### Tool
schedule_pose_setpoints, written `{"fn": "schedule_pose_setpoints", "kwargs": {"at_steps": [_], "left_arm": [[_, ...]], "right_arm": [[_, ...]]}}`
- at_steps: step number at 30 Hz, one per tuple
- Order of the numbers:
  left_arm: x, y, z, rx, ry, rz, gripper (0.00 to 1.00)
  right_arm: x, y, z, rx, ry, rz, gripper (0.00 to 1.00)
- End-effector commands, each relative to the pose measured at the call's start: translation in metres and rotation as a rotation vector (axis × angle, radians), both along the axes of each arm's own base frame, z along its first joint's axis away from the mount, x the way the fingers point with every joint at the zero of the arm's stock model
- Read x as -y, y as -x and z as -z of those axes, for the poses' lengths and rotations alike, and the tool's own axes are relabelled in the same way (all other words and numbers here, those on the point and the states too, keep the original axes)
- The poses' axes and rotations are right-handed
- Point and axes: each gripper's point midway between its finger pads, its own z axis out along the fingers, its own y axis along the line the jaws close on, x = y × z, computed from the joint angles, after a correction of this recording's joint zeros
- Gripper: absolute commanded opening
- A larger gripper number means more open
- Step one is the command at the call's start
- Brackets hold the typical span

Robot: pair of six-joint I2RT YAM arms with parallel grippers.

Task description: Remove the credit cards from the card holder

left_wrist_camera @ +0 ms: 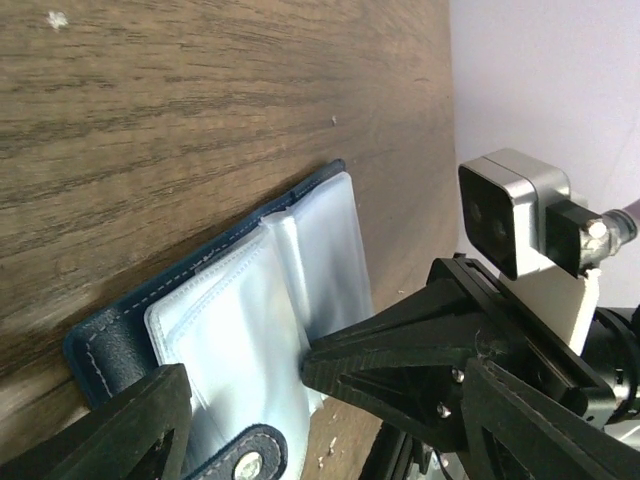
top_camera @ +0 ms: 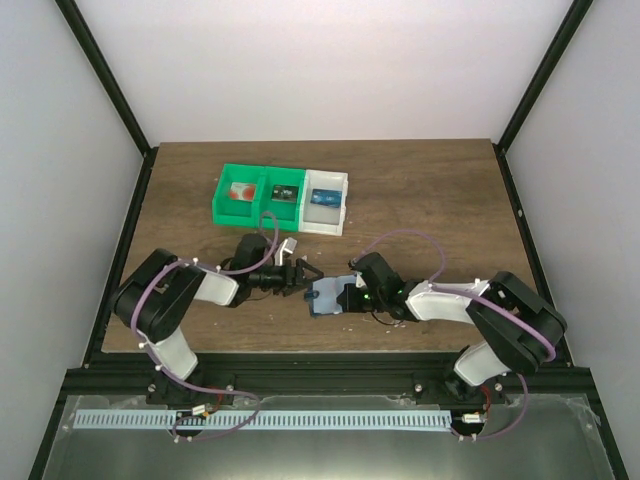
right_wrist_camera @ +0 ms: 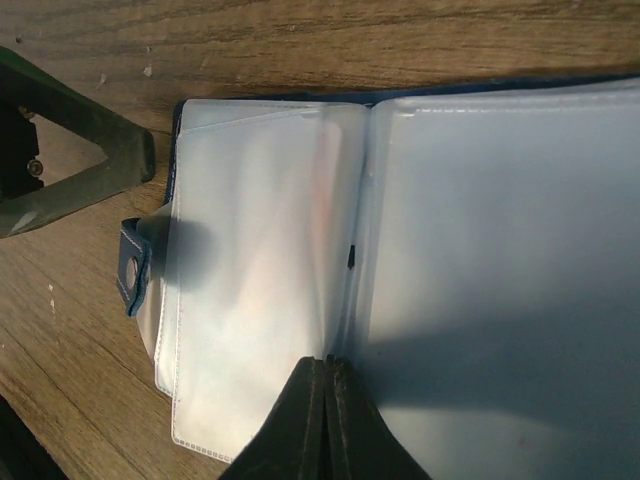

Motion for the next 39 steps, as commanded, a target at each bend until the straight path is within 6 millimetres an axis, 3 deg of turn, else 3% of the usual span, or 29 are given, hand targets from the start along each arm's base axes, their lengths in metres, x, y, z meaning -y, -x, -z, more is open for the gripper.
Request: {"fn": "schedule_pose_setpoints", "kwargs": {"at_steps": [1, 16, 27, 39], "left_arm": [[0.006, -0.005, 0.000, 0.042, 0.005, 0.023, 0.75], [0.011, 0.000, 0.005, 0.000, 0.054, 0.060, 0.66], [0.025, 0.011, -0.020, -0.002, 0.128, 0.112, 0.64], [0.031, 0.013, -0.030, 0.000, 0.152, 0.132, 0.63]], "right_arm": [[-0.002, -0.002, -0.006, 0.011, -0.024, -0.001, 0.01], [-0.001, -0.002, -0.007, 0.012, -0.025, 0.005, 0.00], [-0.002, -0.002, -0.005, 0.003, -0.020, 0.005, 0.01], [-0.003, -0.003, -0.011, 0.019, -0.036, 0.008, 0.07]]}}
